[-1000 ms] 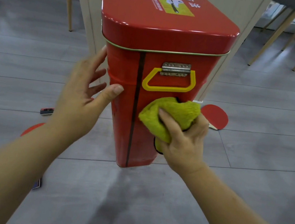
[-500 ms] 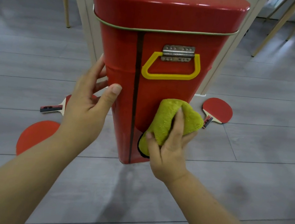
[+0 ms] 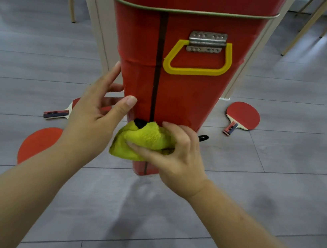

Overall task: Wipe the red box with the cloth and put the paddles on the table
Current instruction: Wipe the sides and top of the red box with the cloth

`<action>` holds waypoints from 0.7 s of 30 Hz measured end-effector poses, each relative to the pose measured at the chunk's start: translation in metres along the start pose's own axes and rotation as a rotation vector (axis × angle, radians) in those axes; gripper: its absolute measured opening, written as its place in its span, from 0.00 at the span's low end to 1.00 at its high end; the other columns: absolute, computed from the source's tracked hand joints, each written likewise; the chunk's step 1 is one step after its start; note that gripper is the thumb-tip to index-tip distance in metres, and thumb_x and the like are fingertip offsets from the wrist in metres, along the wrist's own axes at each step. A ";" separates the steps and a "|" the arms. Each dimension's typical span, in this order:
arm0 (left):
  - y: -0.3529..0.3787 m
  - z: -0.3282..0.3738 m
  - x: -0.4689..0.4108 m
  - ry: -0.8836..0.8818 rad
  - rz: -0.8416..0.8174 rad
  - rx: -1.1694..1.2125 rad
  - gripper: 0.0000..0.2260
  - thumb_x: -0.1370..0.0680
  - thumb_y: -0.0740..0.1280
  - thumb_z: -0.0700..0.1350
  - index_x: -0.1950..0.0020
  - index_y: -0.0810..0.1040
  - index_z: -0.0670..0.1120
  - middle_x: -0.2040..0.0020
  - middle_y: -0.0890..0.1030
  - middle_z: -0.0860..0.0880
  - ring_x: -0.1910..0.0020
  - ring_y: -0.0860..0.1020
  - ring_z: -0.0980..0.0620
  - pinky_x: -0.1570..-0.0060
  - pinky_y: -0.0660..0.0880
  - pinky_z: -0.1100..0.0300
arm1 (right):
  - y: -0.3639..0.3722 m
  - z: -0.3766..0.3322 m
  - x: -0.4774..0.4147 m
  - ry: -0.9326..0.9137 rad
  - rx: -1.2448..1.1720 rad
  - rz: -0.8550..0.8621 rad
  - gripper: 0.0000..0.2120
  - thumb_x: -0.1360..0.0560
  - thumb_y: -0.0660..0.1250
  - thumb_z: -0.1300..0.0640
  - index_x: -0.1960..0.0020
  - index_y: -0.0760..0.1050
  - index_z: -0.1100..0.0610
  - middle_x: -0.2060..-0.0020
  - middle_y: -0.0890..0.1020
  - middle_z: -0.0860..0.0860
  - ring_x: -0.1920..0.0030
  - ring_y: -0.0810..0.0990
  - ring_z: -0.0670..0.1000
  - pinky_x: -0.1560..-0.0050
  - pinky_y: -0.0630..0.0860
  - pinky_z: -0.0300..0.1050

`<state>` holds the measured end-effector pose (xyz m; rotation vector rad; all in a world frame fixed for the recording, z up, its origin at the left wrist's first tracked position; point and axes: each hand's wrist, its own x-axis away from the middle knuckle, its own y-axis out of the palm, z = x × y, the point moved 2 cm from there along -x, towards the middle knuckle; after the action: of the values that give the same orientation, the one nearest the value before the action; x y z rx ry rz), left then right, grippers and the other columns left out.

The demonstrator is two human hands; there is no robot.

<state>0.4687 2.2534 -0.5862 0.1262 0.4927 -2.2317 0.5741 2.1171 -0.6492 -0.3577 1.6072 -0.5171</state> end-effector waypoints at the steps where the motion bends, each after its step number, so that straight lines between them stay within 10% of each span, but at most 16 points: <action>1: 0.000 0.000 0.000 0.006 0.006 -0.003 0.30 0.29 0.65 0.62 0.29 0.63 0.61 0.42 0.76 0.56 0.48 0.80 0.57 0.50 0.77 0.61 | -0.004 0.005 0.000 0.020 0.005 0.019 0.20 0.27 0.73 0.50 0.38 0.73 0.36 0.44 0.65 0.53 0.45 0.69 0.58 0.49 0.76 0.55; 12: 0.009 0.000 0.006 0.012 0.063 -0.048 0.27 0.25 0.62 0.60 0.27 0.64 0.55 0.43 0.76 0.56 0.48 0.78 0.58 0.55 0.73 0.76 | -0.027 0.043 0.038 0.409 -0.051 -0.051 0.19 0.23 0.55 0.60 0.34 0.68 0.50 0.40 0.63 0.53 0.43 0.71 0.63 0.43 0.75 0.56; 18: 0.016 -0.010 0.010 -0.029 0.098 -0.003 0.30 0.27 0.62 0.66 0.29 0.68 0.53 0.36 0.75 0.51 0.40 0.76 0.57 0.38 0.74 0.52 | -0.009 0.026 0.043 0.435 -0.147 -0.093 0.16 0.19 0.56 0.50 0.38 0.77 0.54 0.49 0.69 0.51 0.45 0.70 0.47 0.45 0.72 0.39; 21: 0.018 -0.018 0.011 -0.035 0.053 0.037 0.33 0.30 0.64 0.67 0.29 0.67 0.54 0.36 0.76 0.48 0.37 0.75 0.51 0.40 0.74 0.49 | 0.001 0.018 0.038 0.279 -0.076 -0.184 0.13 0.20 0.60 0.49 0.36 0.76 0.46 0.51 0.71 0.52 0.54 0.72 0.56 0.55 0.73 0.48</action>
<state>0.4737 2.2424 -0.6105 0.1173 0.4248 -2.1878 0.5877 2.0963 -0.6828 -0.5122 1.8770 -0.6697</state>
